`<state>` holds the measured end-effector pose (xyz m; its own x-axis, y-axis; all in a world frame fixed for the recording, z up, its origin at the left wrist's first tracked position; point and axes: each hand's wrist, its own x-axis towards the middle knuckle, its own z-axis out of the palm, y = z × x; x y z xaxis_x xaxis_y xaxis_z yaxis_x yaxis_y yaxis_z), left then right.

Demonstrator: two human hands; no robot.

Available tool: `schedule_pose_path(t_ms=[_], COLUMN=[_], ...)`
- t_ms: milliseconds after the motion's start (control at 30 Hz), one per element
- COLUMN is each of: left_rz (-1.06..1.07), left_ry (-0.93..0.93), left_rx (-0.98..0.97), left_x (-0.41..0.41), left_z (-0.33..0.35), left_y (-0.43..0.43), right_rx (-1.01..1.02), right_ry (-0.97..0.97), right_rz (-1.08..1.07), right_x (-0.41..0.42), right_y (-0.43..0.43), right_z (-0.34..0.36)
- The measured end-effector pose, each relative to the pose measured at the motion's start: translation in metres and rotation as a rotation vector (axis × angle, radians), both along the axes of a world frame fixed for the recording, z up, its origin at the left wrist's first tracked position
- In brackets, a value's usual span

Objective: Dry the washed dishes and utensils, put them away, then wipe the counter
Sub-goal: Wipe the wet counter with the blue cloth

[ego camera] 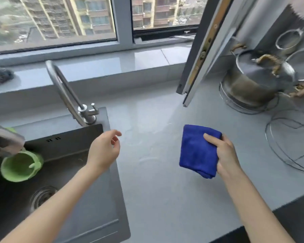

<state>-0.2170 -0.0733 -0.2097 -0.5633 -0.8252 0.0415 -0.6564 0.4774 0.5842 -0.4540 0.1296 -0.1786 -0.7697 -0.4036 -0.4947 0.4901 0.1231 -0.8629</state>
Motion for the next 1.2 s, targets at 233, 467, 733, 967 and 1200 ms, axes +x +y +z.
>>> schedule_pose_path(t_ms=[233, 467, 733, 967, 1200], left_rz=[-0.147, -0.177, -0.158, -0.132, -0.107], left_ry=[-0.018, -0.046, -0.081, -0.066, -0.039], left_rx=[0.045, 0.054, 0.054, 0.089, 0.088], left_x=[-0.037, -0.054, -0.066, -0.096, -0.109], left_z=[-0.011, -0.017, -0.028, -0.031, -0.02], left_y=[0.026, 0.039, 0.039, 0.044, 0.043], right_rx=[0.434, 1.291, 1.269, 0.816, 0.136], right_ry=[0.288, 0.74, 0.831, 1.335, 0.748], right_rz=[-0.123, 0.252, 0.133, 0.47, 0.062], right_x=[-0.083, -0.073, -0.104, -0.017, -0.037], right_y=[0.14, 0.167, 0.139, 0.055, 0.051], right_z=[0.016, -0.072, -0.131, -0.133, -0.056])
